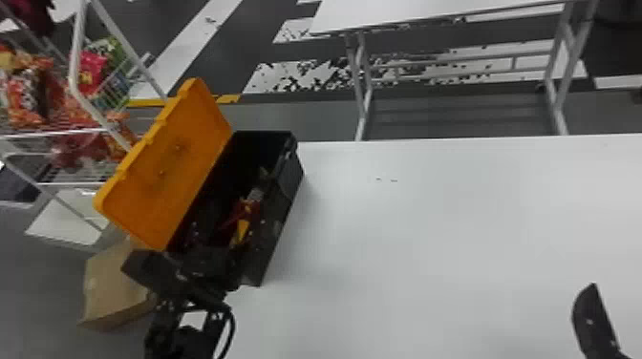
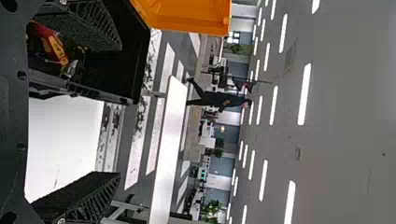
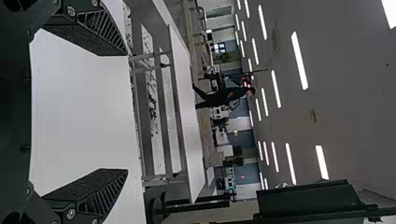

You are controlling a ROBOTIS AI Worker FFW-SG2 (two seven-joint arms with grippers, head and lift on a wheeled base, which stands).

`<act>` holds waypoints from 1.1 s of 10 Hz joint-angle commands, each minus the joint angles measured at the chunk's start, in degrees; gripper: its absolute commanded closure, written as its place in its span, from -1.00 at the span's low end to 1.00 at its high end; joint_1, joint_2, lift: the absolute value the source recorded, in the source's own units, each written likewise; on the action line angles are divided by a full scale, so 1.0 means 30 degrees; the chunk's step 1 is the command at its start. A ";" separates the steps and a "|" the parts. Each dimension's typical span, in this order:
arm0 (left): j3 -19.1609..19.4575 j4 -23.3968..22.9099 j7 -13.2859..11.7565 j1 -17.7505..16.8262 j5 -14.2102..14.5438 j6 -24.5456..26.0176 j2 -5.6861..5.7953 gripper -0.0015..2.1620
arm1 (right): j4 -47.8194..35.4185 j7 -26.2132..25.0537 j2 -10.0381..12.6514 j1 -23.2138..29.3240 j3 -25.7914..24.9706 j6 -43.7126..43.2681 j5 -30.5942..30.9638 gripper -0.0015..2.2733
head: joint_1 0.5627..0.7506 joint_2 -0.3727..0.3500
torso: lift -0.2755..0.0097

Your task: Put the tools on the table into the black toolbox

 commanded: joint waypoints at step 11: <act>-0.6584 0.4914 0.6552 0.2969 -0.3551 -1.5205 0.0582 -0.97 | 0.2684 -0.2622 0.0286 0.0086 0.1476 -0.2896 0.1929 -0.88 | 0.41 0.79 | 0.41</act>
